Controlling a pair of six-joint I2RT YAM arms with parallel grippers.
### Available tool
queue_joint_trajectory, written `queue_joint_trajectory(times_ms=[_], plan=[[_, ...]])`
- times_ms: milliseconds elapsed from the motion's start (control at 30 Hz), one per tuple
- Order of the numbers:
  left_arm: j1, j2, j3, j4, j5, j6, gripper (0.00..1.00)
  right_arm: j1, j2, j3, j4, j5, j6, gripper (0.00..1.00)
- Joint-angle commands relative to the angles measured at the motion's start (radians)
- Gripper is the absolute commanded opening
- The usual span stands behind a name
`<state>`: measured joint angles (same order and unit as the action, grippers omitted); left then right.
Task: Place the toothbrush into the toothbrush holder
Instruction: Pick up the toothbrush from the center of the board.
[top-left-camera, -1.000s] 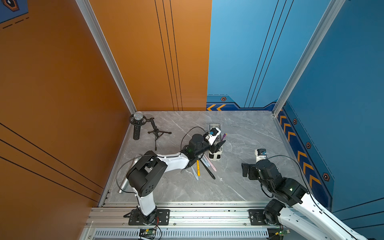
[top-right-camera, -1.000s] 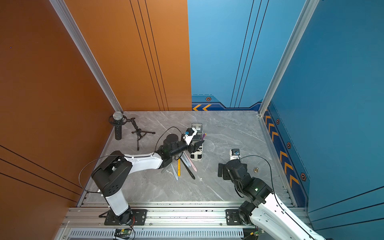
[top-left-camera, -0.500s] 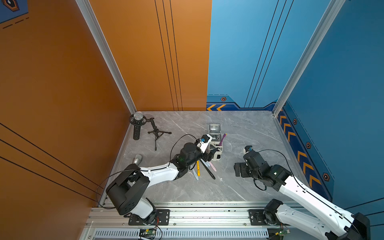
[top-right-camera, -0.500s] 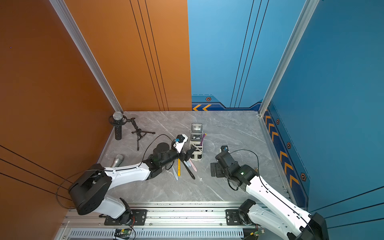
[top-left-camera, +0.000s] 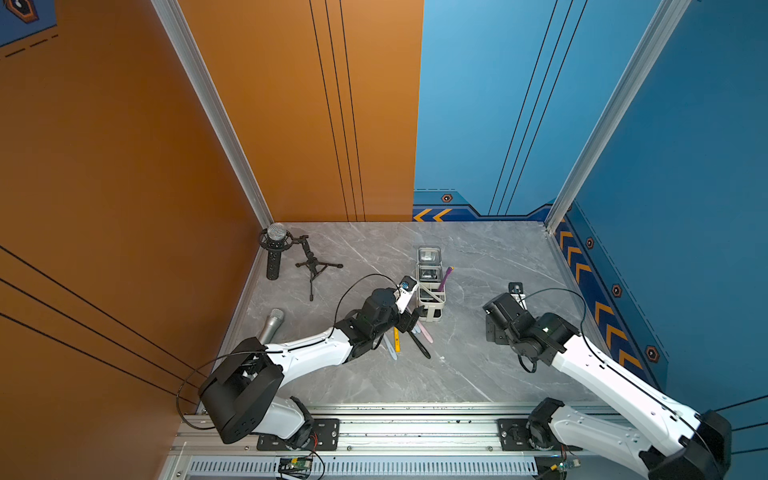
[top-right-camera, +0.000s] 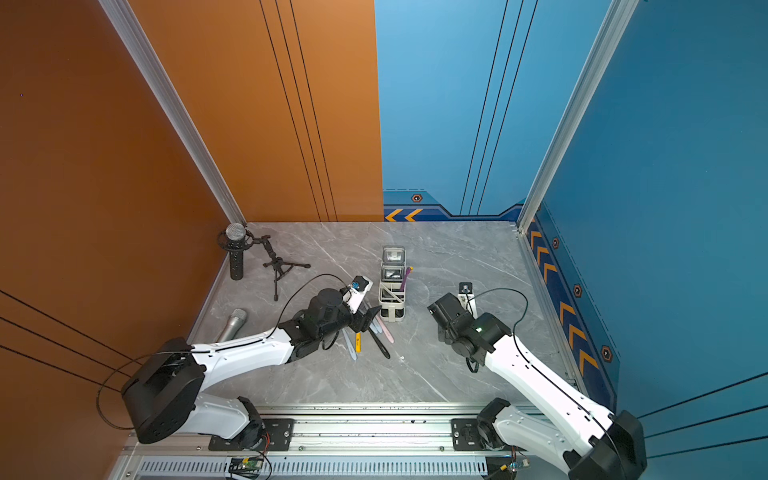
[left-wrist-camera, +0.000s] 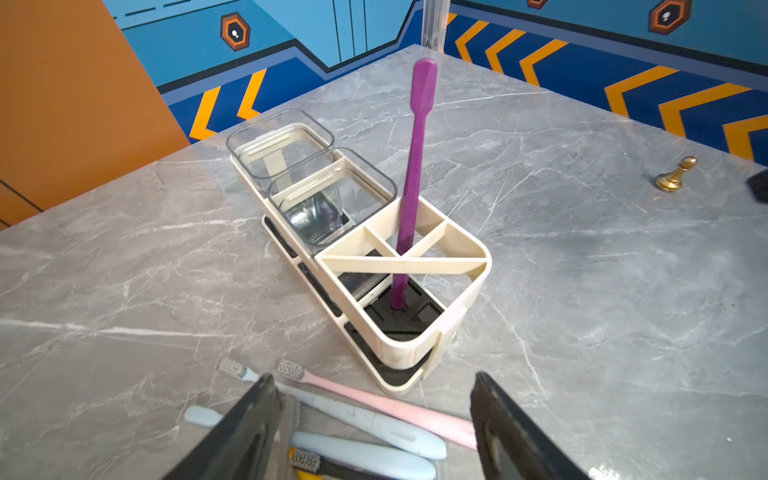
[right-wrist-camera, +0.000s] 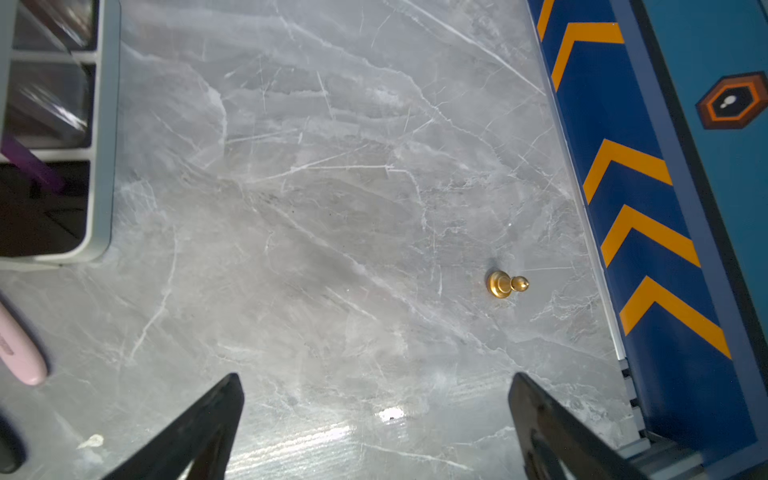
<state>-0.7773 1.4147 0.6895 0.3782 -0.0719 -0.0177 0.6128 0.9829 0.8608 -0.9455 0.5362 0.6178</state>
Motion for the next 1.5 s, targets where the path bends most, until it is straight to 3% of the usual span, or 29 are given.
queue_joint_trajectory(times_ms=[0, 367, 633, 933, 1467], plan=[[0.012, -0.033, -0.026, -0.079, -0.058, -0.053, 0.73, -0.038, -0.067, -0.032, 0.018, -0.029, -0.016, 1.0], [0.121, 0.056, 0.123, -0.52, -0.101, -0.138, 0.67, -0.056, -0.05, -0.081, 0.069, -0.139, -0.012, 1.0], [0.157, 0.094, 0.15, -0.55, 0.008, -0.135, 0.63, -0.055, -0.093, -0.089, 0.086, -0.164, -0.006, 0.99], [0.155, 0.048, 0.098, -0.599, -0.018, -0.125, 0.62, -0.06, -0.207, -0.191, 0.214, -0.241, -0.036, 1.0], [0.17, 0.175, 0.157, -0.624, 0.007, -0.09, 0.57, -0.076, -0.126, -0.199, 0.234, -0.26, -0.039, 1.0]])
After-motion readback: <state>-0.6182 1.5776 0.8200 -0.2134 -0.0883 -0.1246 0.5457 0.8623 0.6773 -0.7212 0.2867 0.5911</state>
